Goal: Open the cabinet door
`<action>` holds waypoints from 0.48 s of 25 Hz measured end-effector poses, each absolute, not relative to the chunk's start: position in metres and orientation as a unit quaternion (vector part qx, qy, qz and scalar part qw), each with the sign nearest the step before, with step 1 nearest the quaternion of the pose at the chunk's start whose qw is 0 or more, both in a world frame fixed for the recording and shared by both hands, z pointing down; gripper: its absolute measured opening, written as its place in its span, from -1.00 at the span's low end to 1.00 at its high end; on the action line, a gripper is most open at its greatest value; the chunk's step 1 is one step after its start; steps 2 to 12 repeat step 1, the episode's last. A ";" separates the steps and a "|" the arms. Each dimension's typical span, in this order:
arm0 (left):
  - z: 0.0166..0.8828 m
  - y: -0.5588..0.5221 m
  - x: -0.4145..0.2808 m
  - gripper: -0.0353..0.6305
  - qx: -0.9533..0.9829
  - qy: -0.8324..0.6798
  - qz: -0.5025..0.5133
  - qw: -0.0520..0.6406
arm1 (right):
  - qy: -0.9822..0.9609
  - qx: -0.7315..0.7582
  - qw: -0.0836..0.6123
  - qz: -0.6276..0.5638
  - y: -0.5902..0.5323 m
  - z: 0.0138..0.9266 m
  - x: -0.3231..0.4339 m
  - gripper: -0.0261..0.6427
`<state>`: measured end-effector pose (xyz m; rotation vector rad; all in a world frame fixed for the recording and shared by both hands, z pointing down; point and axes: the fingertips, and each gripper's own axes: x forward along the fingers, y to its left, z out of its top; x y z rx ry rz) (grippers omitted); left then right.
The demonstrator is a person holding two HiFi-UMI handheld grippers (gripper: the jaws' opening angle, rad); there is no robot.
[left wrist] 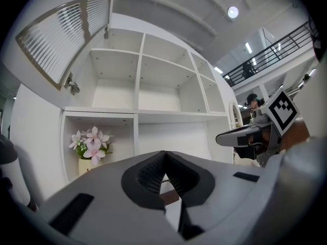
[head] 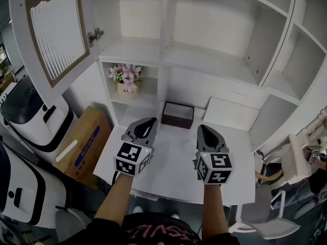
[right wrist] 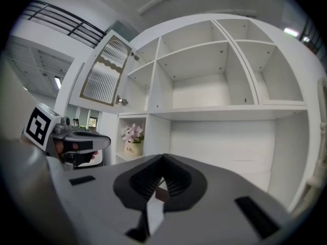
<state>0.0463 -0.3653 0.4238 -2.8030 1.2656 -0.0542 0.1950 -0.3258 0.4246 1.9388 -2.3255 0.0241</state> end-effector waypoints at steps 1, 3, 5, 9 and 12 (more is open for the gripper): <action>0.424 -0.365 0.047 -0.87 -0.911 0.411 -0.019 0.034 | -0.765 0.641 0.059 0.005 -0.326 0.424 0.196 -0.86; 0.424 -0.365 0.047 -0.87 -0.911 0.411 -0.019 0.034 | -0.765 0.641 0.059 0.005 -0.326 0.424 0.196 -0.86; 0.424 -0.365 0.047 -0.87 -0.911 0.411 -0.019 0.034 | -0.765 0.641 0.059 0.005 -0.326 0.424 0.196 -0.86; 0.424 -0.365 0.047 -0.87 -0.911 0.411 -0.019 0.034 | -0.765 0.641 0.059 0.005 -0.326 0.424 0.196 -0.86; 0.424 -0.365 0.047 -0.87 -0.911 0.411 -0.019 0.034 | -0.765 0.641 0.059 0.005 -0.326 0.424 0.196 -0.86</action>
